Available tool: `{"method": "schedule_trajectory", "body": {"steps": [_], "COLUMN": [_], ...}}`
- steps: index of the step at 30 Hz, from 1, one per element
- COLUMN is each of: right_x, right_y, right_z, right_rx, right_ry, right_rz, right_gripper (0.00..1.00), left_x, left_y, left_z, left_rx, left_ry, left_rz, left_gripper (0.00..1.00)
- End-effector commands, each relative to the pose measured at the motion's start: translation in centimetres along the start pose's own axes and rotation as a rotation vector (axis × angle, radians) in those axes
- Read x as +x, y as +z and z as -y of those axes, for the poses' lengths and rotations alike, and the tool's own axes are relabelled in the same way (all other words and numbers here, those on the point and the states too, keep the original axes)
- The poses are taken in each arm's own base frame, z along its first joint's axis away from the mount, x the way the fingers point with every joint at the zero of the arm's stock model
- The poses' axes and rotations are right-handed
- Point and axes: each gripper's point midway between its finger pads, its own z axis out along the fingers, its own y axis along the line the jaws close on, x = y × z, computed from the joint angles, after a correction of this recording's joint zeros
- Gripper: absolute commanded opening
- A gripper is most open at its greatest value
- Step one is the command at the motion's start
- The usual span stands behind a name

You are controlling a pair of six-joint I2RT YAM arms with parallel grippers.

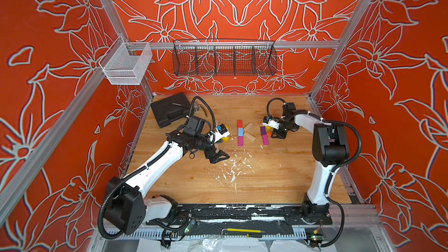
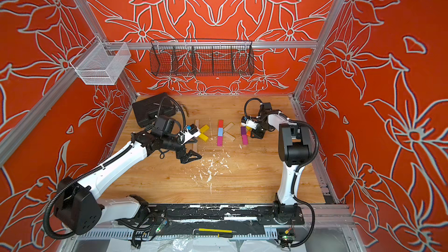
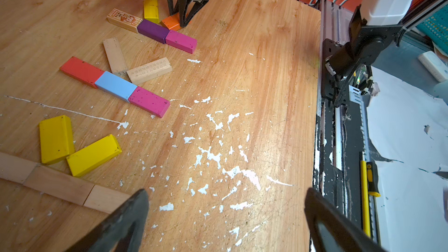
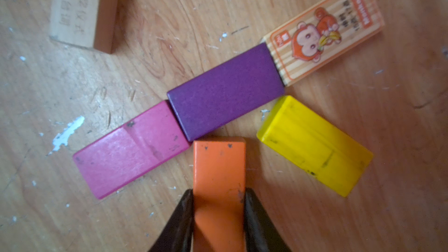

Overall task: Assemble the letter k with building blocks
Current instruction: Assemble the building block at the center of the board, then adjust the building block at the center of the board.

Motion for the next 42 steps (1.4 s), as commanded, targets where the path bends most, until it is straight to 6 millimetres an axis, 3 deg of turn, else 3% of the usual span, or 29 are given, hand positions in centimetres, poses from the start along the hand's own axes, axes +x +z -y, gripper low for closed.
{"method": "schedule_trajectory", "body": {"steps": [1, 10, 17, 23, 29, 34, 42], "right_x": [-0.6, -1.2, -3.6, -6.1, -7.8, -8.4, -8.5], "right_y": [0.0, -0.7, -3.8, -7.6, -9.7, -9.1, -5.3], "right_z": [0.1, 0.3, 1.7, 3.0, 3.5, 4.4, 5.0], "right_rx": [-0.01, 0.004, 0.12, 0.205, 0.169, 0.175, 0.253], "right_ry": [-0.001, 0.004, 0.068, 0.352, 0.673, 0.914, 1.029], "right_rz": [0.011, 0.029, 0.136, 0.285, 0.361, 0.341, 0.18], "right_gripper": [0.36, 0.41, 0.43, 0.46, 0.48, 0.48, 0.48], "left_x": [-0.2, -0.2, -0.3, -0.5, -0.6, -0.7, -0.5], "left_y": [-0.2, -0.2, -0.2, -0.5, -0.5, -0.4, -0.4], "left_z": [-0.3, -0.3, -0.4, -0.3, -0.3, -0.4, -0.8], "left_rx": [0.001, 0.003, -0.001, -0.011, -0.013, -0.015, -0.027], "left_ry": [-0.003, -0.009, -0.01, -0.002, -0.003, -0.012, -0.024], "left_rz": [-0.004, -0.007, -0.005, 0.003, 0.01, 0.009, -0.002], "left_gripper": [0.98, 0.98, 0.98, 0.98, 0.98, 0.98, 0.97]}}
